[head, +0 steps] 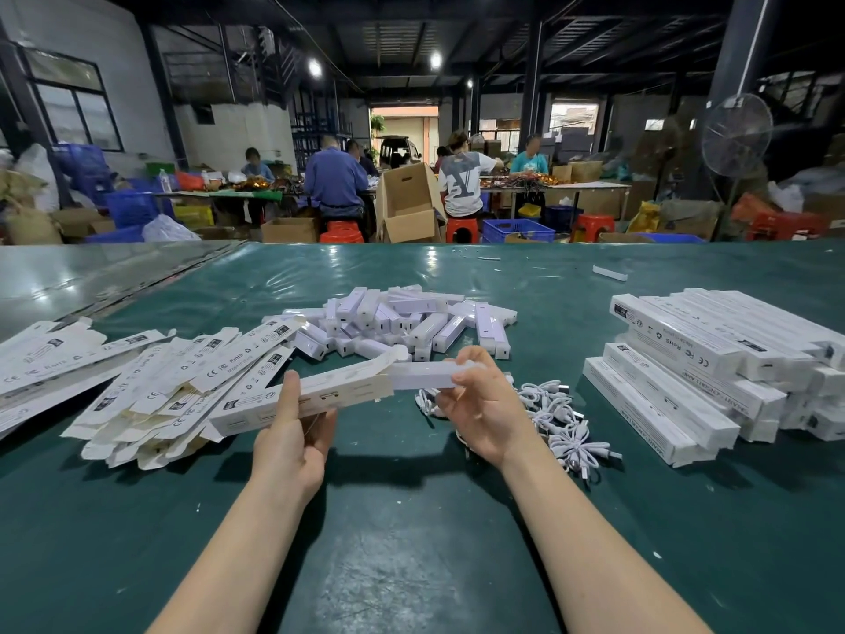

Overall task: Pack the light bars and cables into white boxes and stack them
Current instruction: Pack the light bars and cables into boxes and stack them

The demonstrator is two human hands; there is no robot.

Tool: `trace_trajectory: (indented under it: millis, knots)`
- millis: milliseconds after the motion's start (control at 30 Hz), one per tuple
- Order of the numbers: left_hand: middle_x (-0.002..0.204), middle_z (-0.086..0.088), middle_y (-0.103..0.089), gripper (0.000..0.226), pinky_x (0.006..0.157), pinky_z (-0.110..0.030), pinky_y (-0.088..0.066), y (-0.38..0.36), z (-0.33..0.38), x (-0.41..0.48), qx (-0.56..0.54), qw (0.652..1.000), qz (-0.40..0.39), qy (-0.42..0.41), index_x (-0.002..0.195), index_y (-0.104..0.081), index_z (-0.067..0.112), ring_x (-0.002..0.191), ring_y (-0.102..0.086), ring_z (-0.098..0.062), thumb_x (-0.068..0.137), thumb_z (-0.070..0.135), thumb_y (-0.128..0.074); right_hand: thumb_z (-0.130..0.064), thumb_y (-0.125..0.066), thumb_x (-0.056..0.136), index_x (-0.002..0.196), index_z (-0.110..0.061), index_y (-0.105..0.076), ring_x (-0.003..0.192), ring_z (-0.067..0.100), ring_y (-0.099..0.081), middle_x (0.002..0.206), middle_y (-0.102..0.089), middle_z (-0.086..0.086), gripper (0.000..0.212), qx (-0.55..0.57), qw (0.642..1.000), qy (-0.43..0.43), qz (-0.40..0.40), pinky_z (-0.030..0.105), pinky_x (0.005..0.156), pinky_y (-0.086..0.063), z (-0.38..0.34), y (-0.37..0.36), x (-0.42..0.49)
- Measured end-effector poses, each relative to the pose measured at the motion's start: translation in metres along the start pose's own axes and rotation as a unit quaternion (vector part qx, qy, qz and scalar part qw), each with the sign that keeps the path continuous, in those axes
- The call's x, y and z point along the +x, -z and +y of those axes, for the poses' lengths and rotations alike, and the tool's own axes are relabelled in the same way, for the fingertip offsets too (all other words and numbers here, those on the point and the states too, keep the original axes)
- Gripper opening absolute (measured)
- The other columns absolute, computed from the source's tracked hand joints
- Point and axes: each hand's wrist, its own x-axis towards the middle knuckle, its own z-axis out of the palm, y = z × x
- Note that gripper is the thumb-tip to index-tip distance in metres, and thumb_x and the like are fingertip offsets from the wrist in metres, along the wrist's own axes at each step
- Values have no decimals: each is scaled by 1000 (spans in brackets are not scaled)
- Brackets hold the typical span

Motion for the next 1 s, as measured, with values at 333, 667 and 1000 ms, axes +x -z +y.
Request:
trace_trajectory:
  millis: [333,667,1000]
  knots:
    - [74,-10,-69,21,53,-30,-58,-9,-16,-16,-62,989,-121,64,93,-55,6,83,-63,-19,91,27,-56,-11,-32,81,83,-10,-53,68,18,-53,81,-59,8,21,57,998,-34,-22,27,59,-45,12,-19,-3]
    - [93,-15,-71,33,61,-29,-54,-9,-31,-24,164,960,-223,34,110,-57,1,78,-66,-22,92,28,-49,7,-47,89,92,-14,-52,53,5,-55,65,-58,-6,22,-258,960,-49,-98,15,47,-43,35,-25,-6]
    - [61,-9,-68,19,44,-20,-51,-5,-6,-16,-51,988,-130,73,82,-56,5,61,-64,-19,93,19,-50,2,-44,83,104,-9,-65,100,23,-52,105,-62,8,32,-699,701,122,75,28,86,-38,29,-5,2]
